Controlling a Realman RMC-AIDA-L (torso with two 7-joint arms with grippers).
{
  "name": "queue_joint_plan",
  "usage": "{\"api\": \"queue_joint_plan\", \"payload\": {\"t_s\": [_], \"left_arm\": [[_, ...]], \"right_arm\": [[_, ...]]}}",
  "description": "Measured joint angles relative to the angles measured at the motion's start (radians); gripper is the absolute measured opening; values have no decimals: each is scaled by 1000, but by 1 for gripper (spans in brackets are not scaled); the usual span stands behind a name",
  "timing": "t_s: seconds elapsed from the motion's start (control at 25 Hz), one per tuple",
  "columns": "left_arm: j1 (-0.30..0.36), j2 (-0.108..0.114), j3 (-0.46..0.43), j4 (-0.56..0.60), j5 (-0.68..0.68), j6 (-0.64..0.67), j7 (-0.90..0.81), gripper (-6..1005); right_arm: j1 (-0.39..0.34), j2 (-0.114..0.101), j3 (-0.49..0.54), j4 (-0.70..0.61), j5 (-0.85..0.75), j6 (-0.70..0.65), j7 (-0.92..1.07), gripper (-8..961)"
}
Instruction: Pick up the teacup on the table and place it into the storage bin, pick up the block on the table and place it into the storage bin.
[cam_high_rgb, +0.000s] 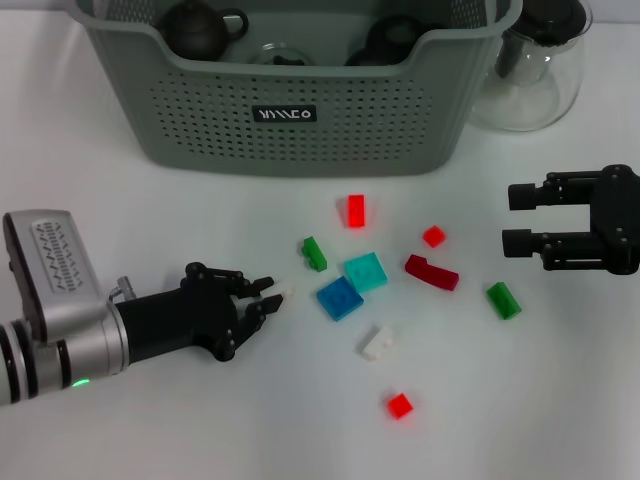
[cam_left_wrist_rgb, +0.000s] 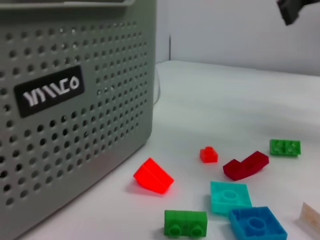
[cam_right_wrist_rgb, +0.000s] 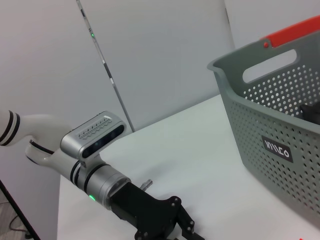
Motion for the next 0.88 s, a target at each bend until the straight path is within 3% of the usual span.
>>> {"api": "queue_joint_plan", "payload": {"t_s": [0.32,0.52,0.64,0.88], "left_arm": [[6,15,-1,137,3,185,-270,158],[-12,54,-16,230,-6,376,-538,171],[-58,76,-80,272,-36,529,-683,178],[-179,98,-102,372,-127,620,-935,194]], "right_arm": [[1,-1,0,0,0,-1,0,682],[4,-1,0,1,0,-1,2,682],[6,-1,0,1,0,-1,2,683],[7,-2,0,2,0,-2,5,681]]}}
